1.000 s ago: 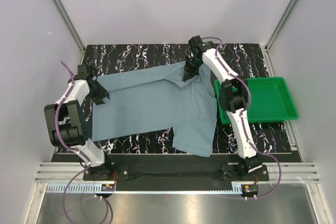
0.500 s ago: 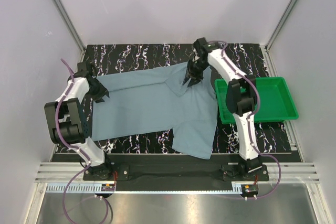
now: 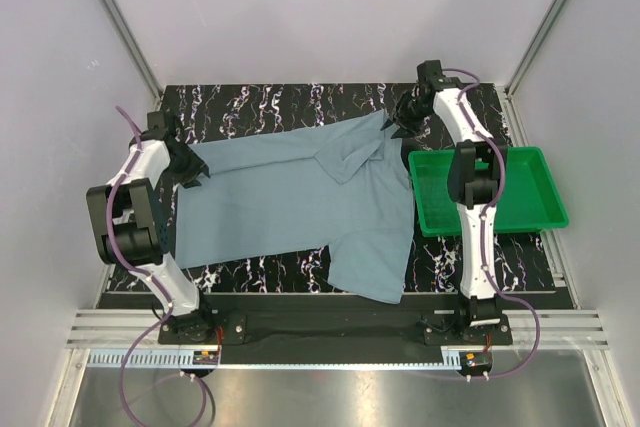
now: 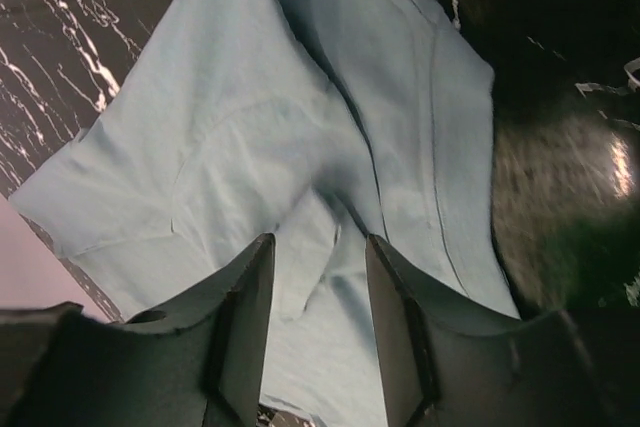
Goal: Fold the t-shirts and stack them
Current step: Fold the tshirt
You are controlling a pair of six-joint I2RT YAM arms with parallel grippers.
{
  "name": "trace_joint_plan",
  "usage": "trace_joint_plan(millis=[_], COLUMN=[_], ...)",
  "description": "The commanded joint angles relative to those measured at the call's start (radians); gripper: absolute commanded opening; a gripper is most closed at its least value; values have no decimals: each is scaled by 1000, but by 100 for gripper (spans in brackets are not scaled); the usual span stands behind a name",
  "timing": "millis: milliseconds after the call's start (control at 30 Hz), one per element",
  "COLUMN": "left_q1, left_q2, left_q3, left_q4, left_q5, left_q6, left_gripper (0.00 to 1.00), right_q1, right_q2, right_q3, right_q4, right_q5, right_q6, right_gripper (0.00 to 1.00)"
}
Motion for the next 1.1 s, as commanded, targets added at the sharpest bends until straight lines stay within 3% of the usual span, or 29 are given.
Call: trace_joint_plan(millis=[0,267,733,800,933,1067], left_q1=[-9,-40,-70,-72,-69,-66], left_q2=[-5,-17,-17,-25,-28,-13], left_q3=[17,-17,-21,-24,-18,28], left_q4=[16,25,27,27,21,10], left_q5=[42,57,57,50,30,2], left_q6=[-13,-28,-30,-27,-14,-5], left_gripper=[39,39,39,39,39,39], right_q1=[16,18,16,16,16,16], right_q2=[68,101,87,78,38,-6], right_q3=[79,74,-18,-15,-53,-87], right_q4=[22,31,90,82,88,81], right_q5=[-27,-56,-145,-145,-149,-145], right_q6=[-10,-37,-4,-12,-20,-34], right_gripper=[48,54,43,32,25,11])
